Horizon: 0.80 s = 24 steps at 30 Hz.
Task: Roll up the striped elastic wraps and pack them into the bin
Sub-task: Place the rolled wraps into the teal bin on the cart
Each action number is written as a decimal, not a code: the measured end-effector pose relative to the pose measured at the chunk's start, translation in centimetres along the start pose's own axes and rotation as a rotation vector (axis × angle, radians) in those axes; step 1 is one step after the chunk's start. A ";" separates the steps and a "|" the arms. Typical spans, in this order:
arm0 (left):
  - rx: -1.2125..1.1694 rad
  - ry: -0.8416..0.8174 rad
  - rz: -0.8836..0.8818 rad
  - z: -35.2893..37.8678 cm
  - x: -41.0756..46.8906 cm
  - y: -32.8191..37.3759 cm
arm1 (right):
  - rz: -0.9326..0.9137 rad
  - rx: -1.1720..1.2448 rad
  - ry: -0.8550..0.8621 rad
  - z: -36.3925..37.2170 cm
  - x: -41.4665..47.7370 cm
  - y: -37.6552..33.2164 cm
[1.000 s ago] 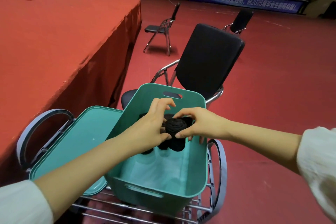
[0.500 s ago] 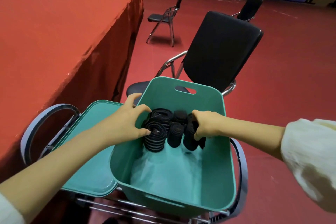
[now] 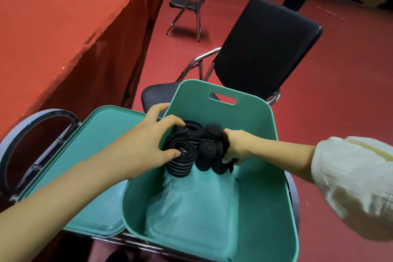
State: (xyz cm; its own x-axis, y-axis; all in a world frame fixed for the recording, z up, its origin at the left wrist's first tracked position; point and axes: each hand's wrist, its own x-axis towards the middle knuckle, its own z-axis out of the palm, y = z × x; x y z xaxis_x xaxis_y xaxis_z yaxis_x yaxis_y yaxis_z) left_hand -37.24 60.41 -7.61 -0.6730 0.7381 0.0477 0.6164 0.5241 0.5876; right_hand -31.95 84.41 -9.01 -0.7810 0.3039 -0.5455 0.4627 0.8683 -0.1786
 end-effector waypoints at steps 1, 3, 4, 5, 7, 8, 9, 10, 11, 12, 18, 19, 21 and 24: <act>-0.005 0.006 0.007 0.1 0.1 0.0 | 0.003 0.008 -0.011 0.1 0.1 0.1; -0.020 0.013 0.021 0.2 0.3 -0.1 | 0.006 0.000 -0.030 0.1 0.2 0.3; -0.027 0.015 0.026 0.2 0.4 -0.1 | 0.007 -0.030 -0.030 0.1 0.3 0.4; -0.033 0.017 0.027 0.2 0.4 -0.2 | 0.010 -0.063 -0.030 0.1 0.3 0.5; -0.034 0.018 0.025 0.1 0.5 -0.3 | 0.025 -0.082 -0.034 0.1 0.2 0.6; -0.032 0.017 0.025 0.1 0.4 -0.3 | 0.034 -0.077 -0.039 0.1 0.2 0.7; -0.027 0.013 0.023 0.0 0.4 -0.3 | 0.041 -0.074 -0.044 0.2 0.1 0.6; -0.020 0.008 0.018 0.0 0.3 -0.2 | 0.047 -0.072 -0.050 0.3 0.0 0.6; -0.010 0.001 0.013 0.0 0.2 -0.2 | 0.057 -0.065 -0.054 0.3 -0.1 0.5; 0.002 -0.004 0.011 -0.1 0.0 -0.1 | 0.063 -0.055 -0.054 0.4 -0.3 0.4; 0.084 -0.014 -0.001 -0.6 -0.5 0.2 | 0.028 -0.183 0.003 -0.2 -2.1 -0.7; 0.098 -0.007 -0.002 -0.7 -0.5 0.3 | 0.021 -0.176 0.018 -0.5 -2.4 -0.6; 0.127 0.008 -0.005 -1.0 -0.8 0.8 | -0.016 -0.135 0.060 -1.3 -3.3 -0.6; 0.167 0.026 -0.012 -1.5 -1.2 1.8 | -0.111 -0.110 0.129 -2.4 -4.8 -0.4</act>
State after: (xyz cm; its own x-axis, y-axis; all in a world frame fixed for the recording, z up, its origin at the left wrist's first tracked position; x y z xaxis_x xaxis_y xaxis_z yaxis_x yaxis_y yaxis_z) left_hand -35.95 59.84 -5.42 -0.6898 0.7212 0.0636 0.6660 0.5977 0.4463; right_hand -29.38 83.50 -4.36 -0.8754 0.2457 -0.4164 0.3277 0.9347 -0.1373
